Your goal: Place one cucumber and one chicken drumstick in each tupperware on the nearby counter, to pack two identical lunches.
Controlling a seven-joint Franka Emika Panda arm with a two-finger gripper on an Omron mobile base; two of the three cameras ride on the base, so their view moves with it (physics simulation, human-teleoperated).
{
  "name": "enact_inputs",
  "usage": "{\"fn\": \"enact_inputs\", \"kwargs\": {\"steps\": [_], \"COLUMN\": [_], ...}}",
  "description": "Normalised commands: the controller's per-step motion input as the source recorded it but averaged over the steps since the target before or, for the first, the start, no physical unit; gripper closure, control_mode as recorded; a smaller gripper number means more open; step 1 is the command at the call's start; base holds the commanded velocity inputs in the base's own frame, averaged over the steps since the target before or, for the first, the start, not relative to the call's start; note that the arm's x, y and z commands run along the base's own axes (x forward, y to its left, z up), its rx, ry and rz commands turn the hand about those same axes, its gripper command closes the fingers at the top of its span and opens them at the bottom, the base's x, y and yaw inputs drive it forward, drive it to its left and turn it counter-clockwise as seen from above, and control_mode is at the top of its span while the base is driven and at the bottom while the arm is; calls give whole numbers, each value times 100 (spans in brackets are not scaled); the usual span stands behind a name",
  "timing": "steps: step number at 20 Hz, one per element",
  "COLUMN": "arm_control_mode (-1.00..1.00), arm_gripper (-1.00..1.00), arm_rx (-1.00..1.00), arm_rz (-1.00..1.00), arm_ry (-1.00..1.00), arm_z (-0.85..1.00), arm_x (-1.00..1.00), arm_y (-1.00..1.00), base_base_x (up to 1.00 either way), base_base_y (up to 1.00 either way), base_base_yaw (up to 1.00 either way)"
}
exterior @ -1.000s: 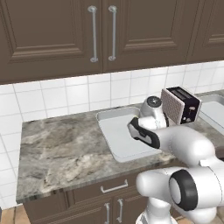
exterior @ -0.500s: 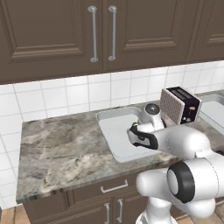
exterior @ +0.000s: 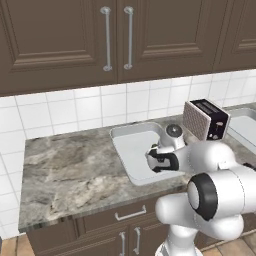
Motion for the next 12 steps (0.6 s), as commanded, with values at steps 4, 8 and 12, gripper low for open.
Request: {"fn": "enact_inputs", "kwargs": {"steps": [4, 8, 12], "arm_control_mode": [-100, -100, -100], "arm_gripper": [100, 100, 100], "arm_rx": [0, 0, 0], "arm_rz": [0, 0, 0], "arm_ry": [0, 0, 0], "arm_z": [-18, -22, -18], "arm_x": [4, 6, 17], "arm_y": [-8, -4, 0], "base_base_x": [0, 0, 0], "base_base_y": [0, 0, 0], "base_base_yaw": [0, 0, 0]}}
